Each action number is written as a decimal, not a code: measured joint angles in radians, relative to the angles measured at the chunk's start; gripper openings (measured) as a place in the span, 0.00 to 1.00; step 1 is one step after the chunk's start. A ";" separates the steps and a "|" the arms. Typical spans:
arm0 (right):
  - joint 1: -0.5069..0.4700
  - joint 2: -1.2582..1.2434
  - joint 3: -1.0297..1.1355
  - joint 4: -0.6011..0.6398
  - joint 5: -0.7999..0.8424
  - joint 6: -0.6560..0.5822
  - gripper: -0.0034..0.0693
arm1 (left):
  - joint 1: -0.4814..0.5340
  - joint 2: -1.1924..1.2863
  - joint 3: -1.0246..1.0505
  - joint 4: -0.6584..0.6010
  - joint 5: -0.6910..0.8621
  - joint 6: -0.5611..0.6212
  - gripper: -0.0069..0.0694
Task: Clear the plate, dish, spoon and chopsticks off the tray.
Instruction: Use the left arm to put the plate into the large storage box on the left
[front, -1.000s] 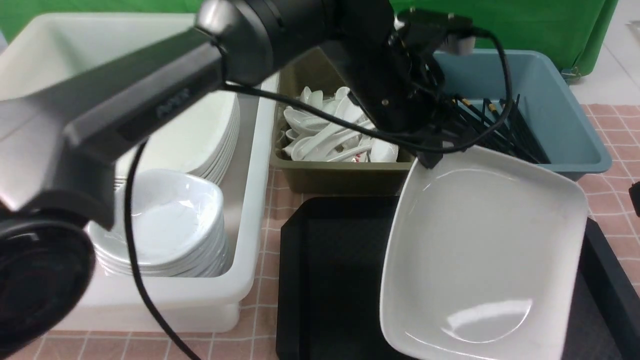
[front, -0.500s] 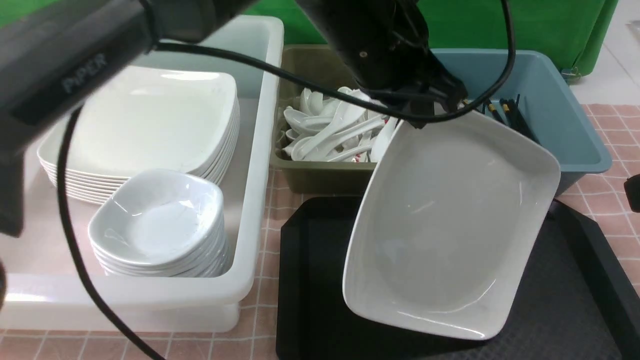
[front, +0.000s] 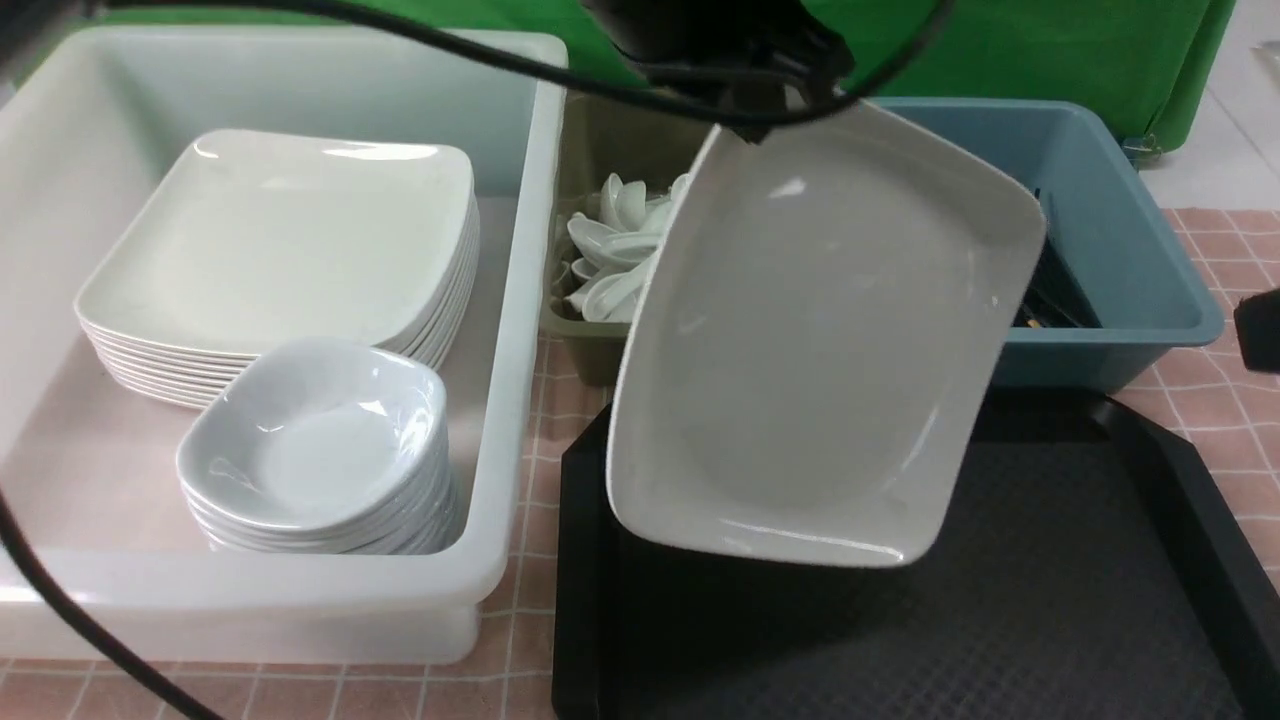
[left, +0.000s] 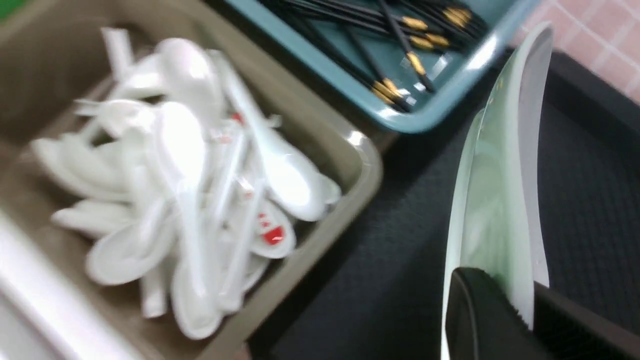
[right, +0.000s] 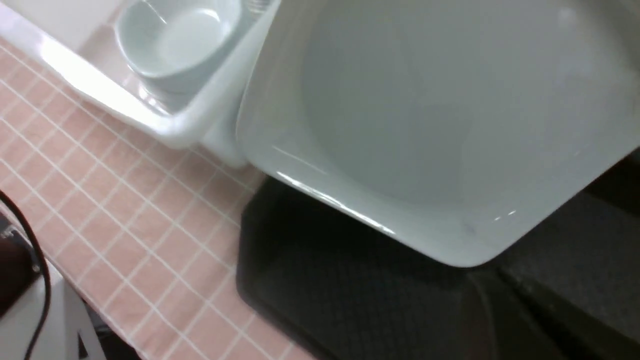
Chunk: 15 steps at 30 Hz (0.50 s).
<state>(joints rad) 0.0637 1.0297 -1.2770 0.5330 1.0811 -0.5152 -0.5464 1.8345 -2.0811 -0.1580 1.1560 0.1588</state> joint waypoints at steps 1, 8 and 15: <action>0.000 0.001 -0.011 0.020 -0.009 -0.003 0.09 | 0.034 -0.011 0.000 -0.023 -0.007 -0.004 0.11; 0.049 0.051 -0.094 0.124 -0.025 -0.046 0.09 | 0.337 -0.083 -0.001 -0.237 -0.055 0.002 0.11; 0.294 0.213 -0.222 0.055 -0.097 0.009 0.09 | 0.675 -0.097 -0.002 -0.419 -0.102 0.040 0.11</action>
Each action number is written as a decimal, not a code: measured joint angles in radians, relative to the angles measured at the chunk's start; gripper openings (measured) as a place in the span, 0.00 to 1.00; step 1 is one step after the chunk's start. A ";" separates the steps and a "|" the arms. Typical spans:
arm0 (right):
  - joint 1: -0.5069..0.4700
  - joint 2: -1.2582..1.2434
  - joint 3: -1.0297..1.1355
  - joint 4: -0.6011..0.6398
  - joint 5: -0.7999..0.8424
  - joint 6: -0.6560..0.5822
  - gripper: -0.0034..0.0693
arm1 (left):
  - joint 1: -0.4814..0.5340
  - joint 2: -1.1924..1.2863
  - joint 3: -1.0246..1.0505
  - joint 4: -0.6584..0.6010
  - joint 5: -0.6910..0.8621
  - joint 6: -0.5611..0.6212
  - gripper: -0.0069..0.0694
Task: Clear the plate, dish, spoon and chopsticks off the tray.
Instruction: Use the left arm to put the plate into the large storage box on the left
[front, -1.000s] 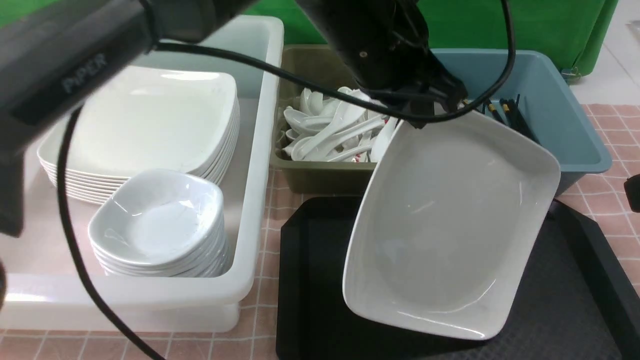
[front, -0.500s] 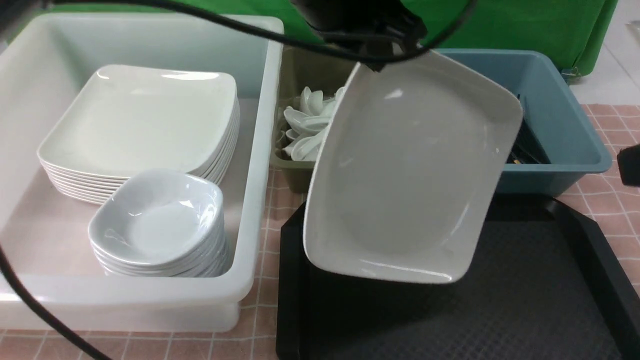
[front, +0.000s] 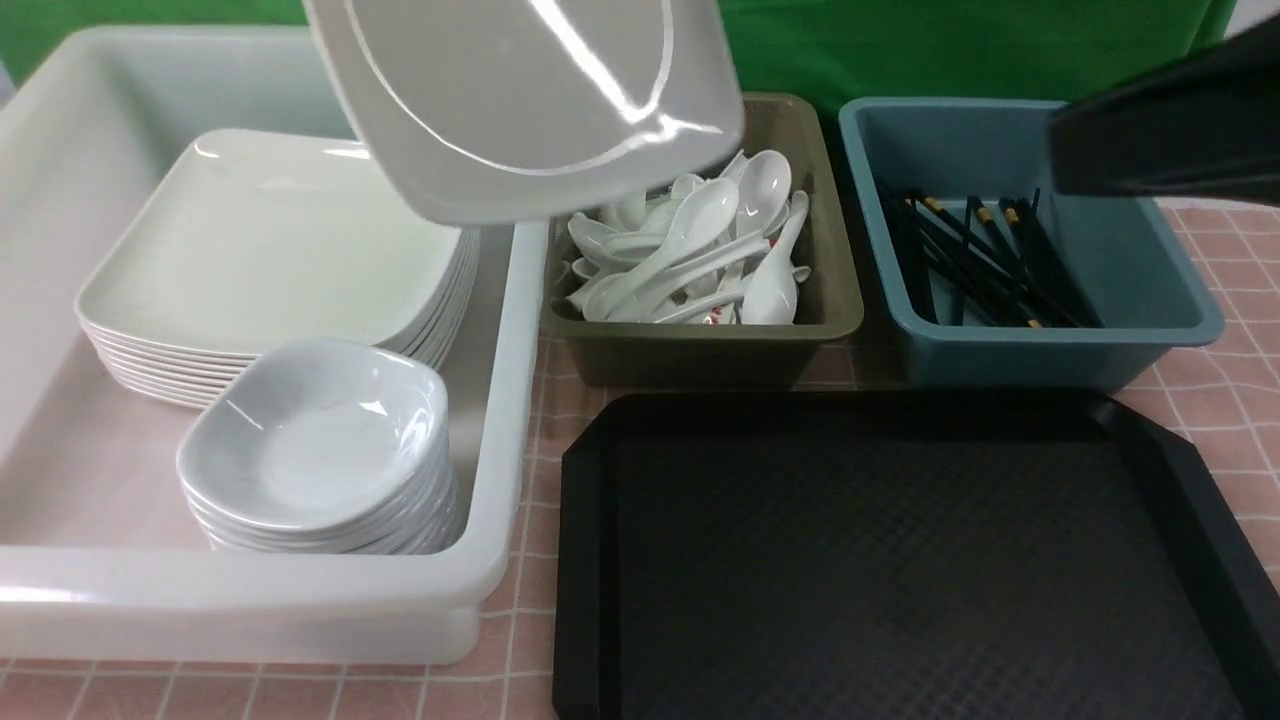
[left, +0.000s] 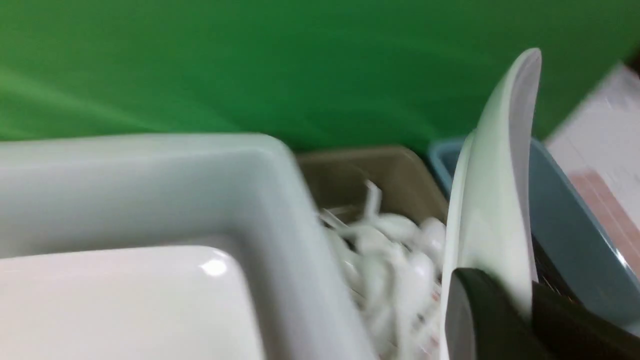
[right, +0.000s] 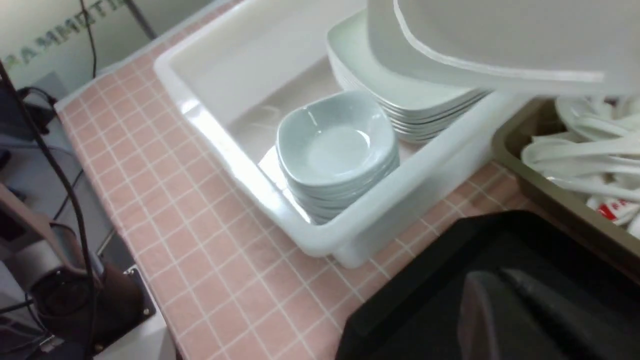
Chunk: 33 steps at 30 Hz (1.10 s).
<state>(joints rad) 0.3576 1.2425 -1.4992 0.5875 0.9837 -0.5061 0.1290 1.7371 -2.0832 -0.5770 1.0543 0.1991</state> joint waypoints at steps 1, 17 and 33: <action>0.036 0.030 -0.029 -0.035 -0.003 0.022 0.09 | 0.044 0.002 0.003 -0.019 -0.010 0.004 0.11; 0.297 0.353 -0.376 -0.267 -0.072 0.238 0.09 | 0.331 0.020 0.450 -0.224 -0.380 0.067 0.12; 0.306 0.436 -0.427 -0.308 -0.091 0.294 0.09 | 0.330 0.027 0.777 -0.568 -0.596 0.271 0.11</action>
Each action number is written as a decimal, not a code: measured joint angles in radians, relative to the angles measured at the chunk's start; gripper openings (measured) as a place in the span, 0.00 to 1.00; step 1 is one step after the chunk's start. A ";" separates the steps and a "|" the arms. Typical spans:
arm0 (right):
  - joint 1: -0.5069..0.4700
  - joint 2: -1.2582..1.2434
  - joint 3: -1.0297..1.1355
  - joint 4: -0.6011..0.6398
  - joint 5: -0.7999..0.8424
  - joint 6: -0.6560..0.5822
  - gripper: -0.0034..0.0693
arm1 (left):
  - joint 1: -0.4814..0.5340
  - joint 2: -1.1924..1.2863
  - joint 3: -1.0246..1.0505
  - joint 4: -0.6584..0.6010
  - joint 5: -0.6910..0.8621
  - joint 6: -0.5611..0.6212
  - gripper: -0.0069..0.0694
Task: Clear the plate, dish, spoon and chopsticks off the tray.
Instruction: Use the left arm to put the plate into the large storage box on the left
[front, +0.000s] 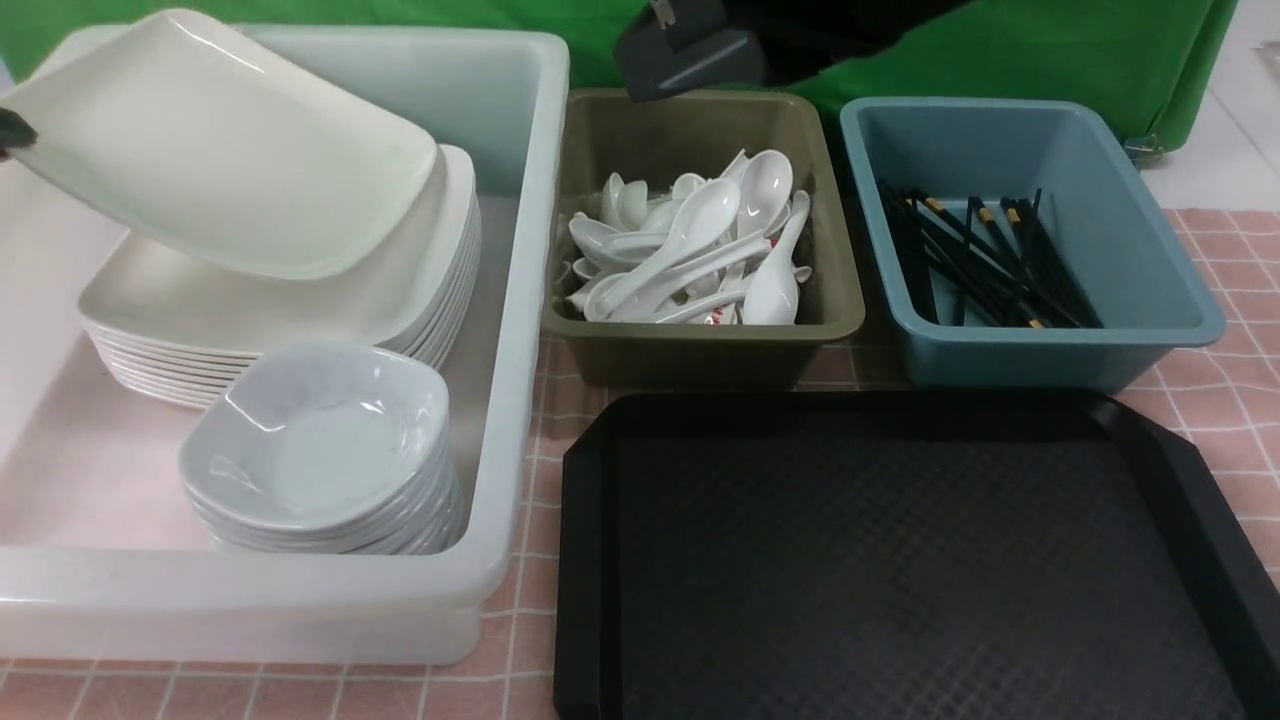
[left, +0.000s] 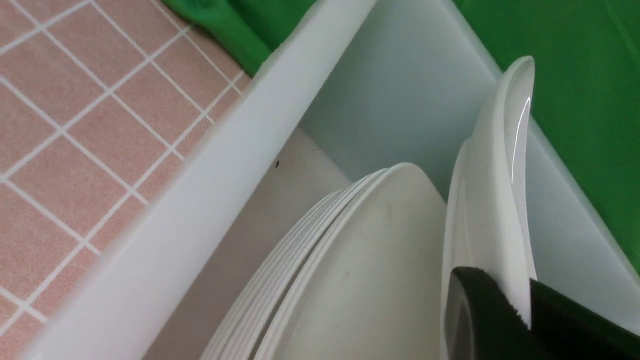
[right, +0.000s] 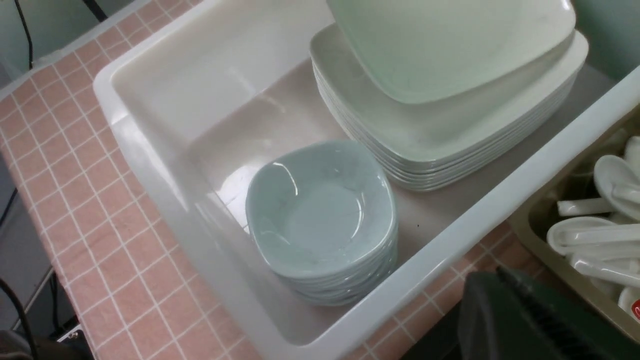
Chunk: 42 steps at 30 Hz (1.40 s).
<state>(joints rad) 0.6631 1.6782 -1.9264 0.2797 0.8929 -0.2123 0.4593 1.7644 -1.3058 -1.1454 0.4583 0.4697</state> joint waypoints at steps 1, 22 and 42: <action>0.000 0.000 0.000 0.000 -0.002 0.000 0.09 | 0.001 0.003 0.000 0.003 0.012 0.000 0.11; 0.000 0.000 0.000 0.013 0.033 0.001 0.09 | 0.001 0.044 0.001 0.403 0.194 -0.132 0.67; 0.000 -0.223 0.006 -0.568 0.231 0.259 0.09 | -0.419 -0.510 -0.034 0.481 0.347 0.051 0.09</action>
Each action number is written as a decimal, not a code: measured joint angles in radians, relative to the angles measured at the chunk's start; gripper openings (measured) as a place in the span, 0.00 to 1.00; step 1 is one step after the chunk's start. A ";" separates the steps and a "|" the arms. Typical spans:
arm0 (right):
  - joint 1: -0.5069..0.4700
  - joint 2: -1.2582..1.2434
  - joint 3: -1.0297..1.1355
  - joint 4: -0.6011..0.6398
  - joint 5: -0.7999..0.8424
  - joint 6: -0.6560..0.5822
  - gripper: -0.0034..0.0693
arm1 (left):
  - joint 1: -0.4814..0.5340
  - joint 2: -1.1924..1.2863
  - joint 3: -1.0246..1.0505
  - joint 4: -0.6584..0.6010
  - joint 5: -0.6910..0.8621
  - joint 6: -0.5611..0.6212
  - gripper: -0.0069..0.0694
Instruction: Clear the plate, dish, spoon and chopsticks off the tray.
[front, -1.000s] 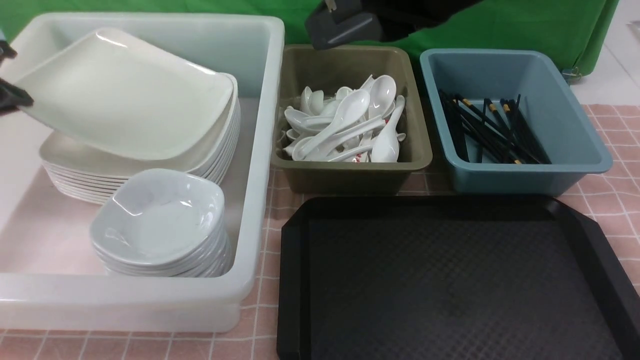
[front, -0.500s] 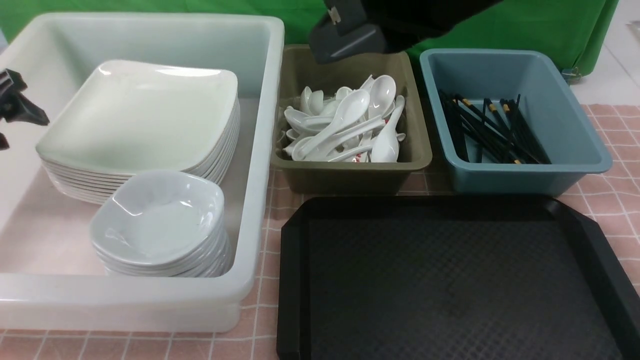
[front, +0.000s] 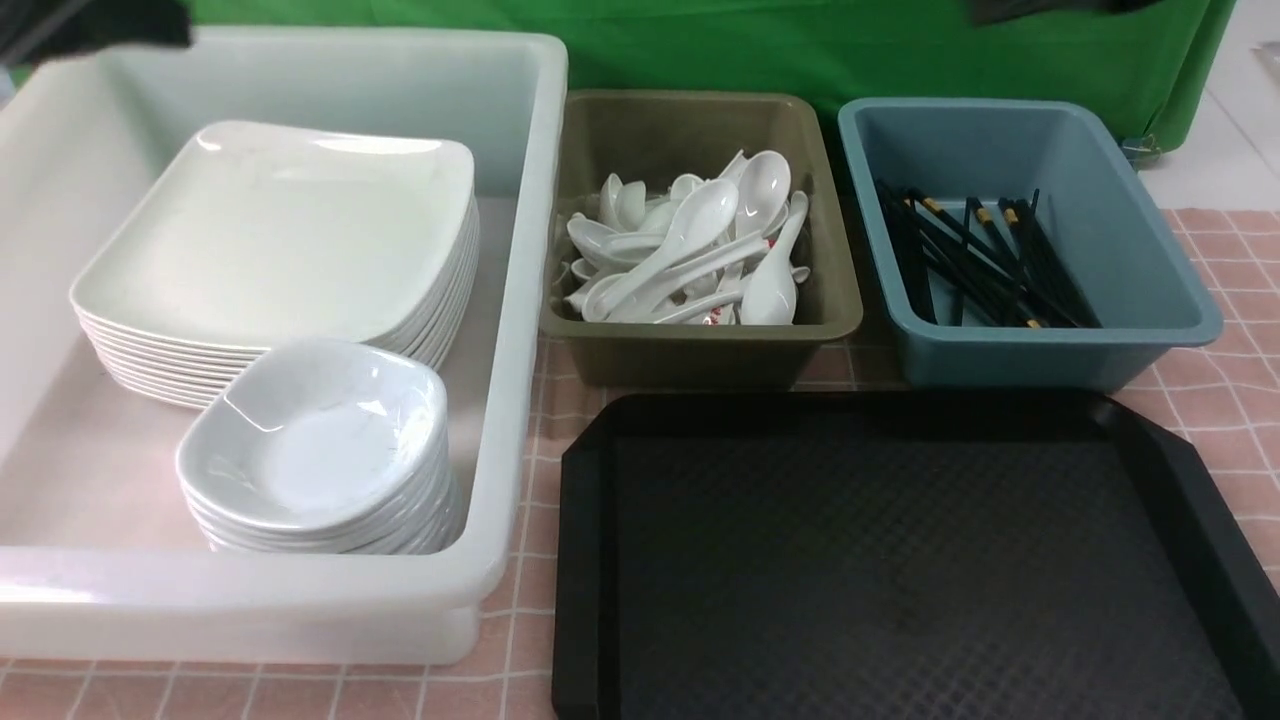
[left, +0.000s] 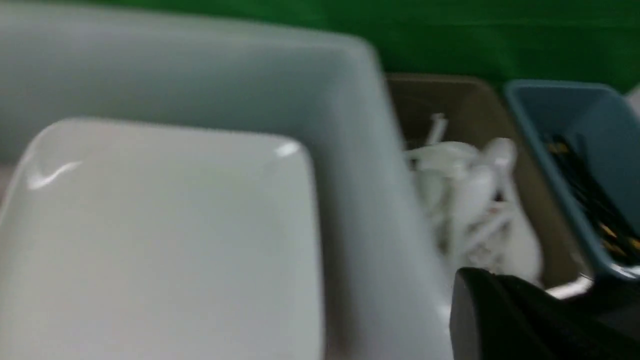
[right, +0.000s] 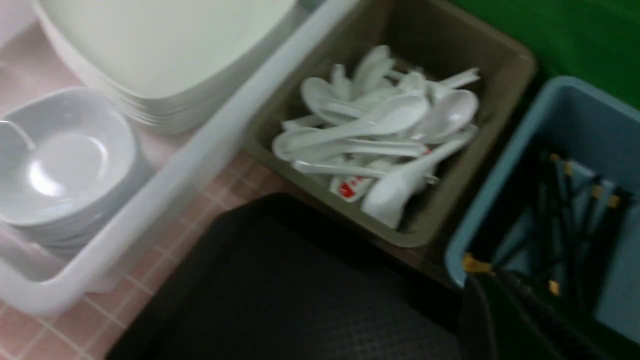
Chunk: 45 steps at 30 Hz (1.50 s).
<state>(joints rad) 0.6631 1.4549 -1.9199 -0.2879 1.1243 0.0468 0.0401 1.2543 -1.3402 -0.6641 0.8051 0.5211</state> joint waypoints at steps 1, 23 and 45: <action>0.000 -0.026 0.012 -0.031 0.007 0.007 0.09 | -0.051 -0.035 0.000 0.014 0.018 0.001 0.09; 0.000 -1.146 1.328 -0.077 -0.898 0.242 0.09 | -0.602 -0.998 0.821 0.334 -0.279 -0.372 0.07; 0.000 -1.394 1.498 -0.075 -1.031 0.316 0.13 | -0.602 -1.084 1.027 0.346 -0.420 -0.340 0.09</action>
<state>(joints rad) 0.6631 0.0606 -0.4219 -0.3625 0.0931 0.3628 -0.5615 0.1700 -0.3129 -0.3185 0.3849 0.1809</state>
